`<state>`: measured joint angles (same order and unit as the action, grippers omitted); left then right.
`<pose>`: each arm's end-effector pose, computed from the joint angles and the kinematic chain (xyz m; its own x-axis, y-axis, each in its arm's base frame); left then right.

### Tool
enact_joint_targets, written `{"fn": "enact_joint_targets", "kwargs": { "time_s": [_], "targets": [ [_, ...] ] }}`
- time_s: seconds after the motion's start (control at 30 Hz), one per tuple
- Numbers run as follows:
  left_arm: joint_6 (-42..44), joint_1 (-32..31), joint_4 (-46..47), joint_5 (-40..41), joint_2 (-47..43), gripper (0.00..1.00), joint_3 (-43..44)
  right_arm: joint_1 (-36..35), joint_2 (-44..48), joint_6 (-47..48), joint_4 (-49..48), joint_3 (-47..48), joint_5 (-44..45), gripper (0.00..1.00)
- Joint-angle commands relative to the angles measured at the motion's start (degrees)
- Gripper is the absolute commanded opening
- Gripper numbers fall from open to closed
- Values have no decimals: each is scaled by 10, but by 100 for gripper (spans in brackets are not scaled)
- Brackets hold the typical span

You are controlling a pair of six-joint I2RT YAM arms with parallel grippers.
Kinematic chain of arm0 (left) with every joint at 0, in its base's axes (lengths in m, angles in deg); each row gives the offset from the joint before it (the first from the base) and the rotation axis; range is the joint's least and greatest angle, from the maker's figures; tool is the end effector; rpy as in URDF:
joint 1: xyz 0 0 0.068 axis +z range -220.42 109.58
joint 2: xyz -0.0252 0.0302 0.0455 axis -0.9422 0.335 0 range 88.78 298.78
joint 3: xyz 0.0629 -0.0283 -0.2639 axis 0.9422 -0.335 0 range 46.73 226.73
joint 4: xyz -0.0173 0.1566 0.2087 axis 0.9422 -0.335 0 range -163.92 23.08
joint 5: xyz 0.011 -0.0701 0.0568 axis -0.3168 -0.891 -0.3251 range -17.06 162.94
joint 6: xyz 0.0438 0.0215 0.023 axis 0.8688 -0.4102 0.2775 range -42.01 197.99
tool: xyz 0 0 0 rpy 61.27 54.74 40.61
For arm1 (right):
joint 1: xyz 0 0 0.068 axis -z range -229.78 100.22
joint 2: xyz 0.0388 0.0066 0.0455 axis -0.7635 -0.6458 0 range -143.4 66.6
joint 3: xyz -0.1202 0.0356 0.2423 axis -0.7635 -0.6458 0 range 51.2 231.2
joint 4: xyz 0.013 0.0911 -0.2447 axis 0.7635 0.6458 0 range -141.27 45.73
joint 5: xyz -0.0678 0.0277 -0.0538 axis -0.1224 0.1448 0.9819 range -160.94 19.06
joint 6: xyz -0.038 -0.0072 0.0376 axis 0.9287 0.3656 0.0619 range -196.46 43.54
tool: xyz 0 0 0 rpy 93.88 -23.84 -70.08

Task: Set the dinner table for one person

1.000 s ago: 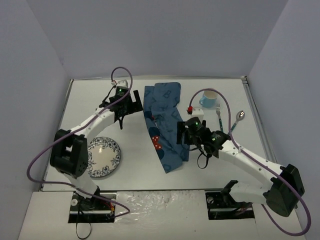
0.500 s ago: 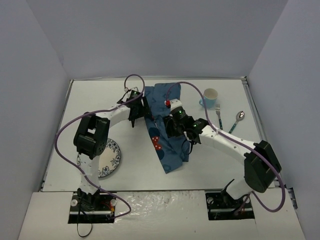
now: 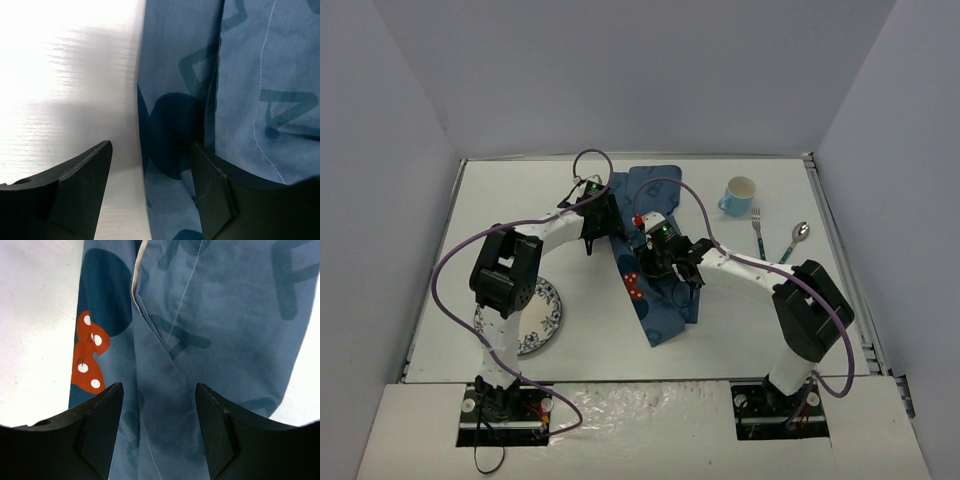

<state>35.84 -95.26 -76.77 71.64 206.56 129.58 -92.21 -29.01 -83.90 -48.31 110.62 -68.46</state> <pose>0.4136 -0.1923 0.1788 -0.7654 -0.3850 -0.5157 -0.1068 0.8662 -0.4882 0.2697 0.2444 0.2109 -0.5462 -0.3239 -0.7725 -0.5835 0.8088 0.0734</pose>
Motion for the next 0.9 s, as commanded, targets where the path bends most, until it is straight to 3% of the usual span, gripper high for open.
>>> {"fn": "enact_joint_targets", "kwargs": {
  "time_s": [0.0,0.17,0.27,0.5,0.57,0.87],
  "targets": [
    [-1,-8,20,-1,-7,54,-3,-2,-21,16,-44,9,-9,59],
    [3,-10,25,-1,-3,45,-5,-1,-37,18,-53,3,-9,58],
    [6,-12,25,-1,1,36,-5,1,-40,18,-59,1,-8,52],
    [18,-13,24,7,6,0,-5,9,-26,13,-63,0,-5,10],
    [29,-13,16,7,7,0,4,13,-13,10,-62,-1,-2,0],
    [137,6,-52,90,-31,0,49,96,166,-88,-12,-63,65,0]
  ]
}}
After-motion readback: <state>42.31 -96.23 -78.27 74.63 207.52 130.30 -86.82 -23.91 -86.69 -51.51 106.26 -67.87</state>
